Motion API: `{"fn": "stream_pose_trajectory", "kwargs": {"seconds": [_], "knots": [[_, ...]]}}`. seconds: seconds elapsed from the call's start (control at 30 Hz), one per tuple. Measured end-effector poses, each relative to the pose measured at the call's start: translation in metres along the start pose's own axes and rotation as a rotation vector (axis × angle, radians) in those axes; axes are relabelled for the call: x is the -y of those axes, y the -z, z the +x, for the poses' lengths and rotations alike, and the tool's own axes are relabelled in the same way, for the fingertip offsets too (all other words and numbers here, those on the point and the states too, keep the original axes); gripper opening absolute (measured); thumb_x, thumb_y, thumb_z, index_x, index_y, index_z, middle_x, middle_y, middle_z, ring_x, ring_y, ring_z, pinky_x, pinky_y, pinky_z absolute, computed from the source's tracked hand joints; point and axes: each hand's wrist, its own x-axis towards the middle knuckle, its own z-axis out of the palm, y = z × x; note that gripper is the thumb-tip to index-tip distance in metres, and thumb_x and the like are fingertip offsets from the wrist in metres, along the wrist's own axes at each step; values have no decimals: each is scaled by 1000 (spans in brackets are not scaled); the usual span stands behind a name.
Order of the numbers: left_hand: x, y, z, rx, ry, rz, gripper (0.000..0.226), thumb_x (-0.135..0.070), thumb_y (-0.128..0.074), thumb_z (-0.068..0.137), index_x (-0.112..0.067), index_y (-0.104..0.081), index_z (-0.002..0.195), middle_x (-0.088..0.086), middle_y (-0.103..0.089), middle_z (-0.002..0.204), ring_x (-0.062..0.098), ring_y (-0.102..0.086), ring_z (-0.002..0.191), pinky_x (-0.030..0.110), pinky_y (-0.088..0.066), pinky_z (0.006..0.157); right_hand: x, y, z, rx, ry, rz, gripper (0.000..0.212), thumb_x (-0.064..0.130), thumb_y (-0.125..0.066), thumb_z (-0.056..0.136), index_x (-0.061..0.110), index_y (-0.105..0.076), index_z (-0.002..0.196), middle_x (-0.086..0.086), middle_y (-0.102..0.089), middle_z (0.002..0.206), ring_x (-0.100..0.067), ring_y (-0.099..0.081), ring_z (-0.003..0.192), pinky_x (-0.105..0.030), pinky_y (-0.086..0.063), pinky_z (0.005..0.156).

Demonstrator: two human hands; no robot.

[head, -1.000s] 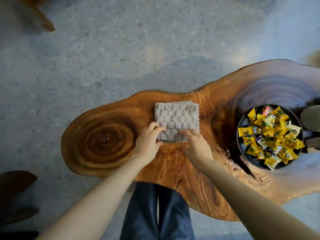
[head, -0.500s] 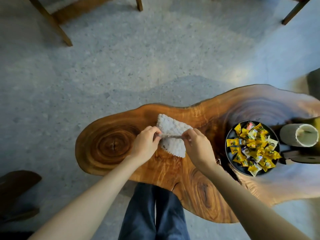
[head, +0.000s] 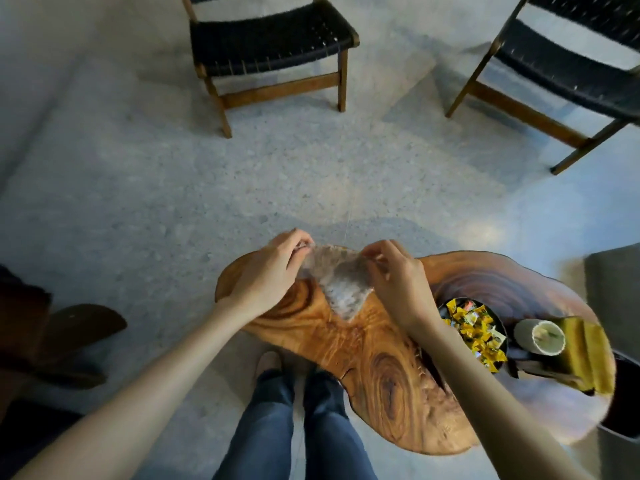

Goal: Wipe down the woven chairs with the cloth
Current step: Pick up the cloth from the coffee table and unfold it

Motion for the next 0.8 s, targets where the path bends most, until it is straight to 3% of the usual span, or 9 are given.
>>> {"fn": "stream_pose_trajectory", "kwargs": {"seconds": [0.07,0.23,0.4,0.57,0.67,0.8], "knots": [[6,29,-9,-3,-38,36,15,-20,-45,99,-12,-55,105,2,-59,98,21,-60,85,38,-48,70,24,-5,6,22,55,7,10,4,-59,91,8,-64,99,-4,-63,100,-21,-63,86,-34,-53,73],[45,92,-30,-17,-77,128,15,-20,-50,96,-7,-56,102,3,-58,97,18,-56,75,30,-41,57,77,-43,30,74,104,3,11,4,-53,93,9,-60,100,-3,-59,100,-18,-58,88,-30,-48,74],[121,153,-39,27,-45,165,20,-20,-57,93,-4,-61,103,5,-57,97,19,-57,73,29,-39,56,129,-102,65,100,138,-18,12,2,-49,94,7,-57,101,3,-50,100,-7,-50,80,-23,-42,69],[219,229,-39,48,57,215,25,-24,-54,94,-5,-62,107,6,-58,104,24,-59,82,40,-47,65,175,-166,108,63,80,-44,14,4,-48,92,8,-58,101,3,-50,98,-17,-52,78,-27,-39,69],[267,269,-33,35,72,224,23,-23,-54,95,-6,-62,108,6,-57,106,22,-58,87,36,-45,69,201,-200,135,59,64,-51,15,1,-49,91,8,-59,100,3,-50,97,-18,-53,77,-23,-38,69],[309,308,-7,33,98,199,22,-25,-53,95,-6,-62,102,4,-57,98,19,-53,93,28,-39,73,231,-230,169,60,21,-52,15,3,-48,91,8,-59,101,0,-53,100,-18,-52,78,-32,-43,68]]}}
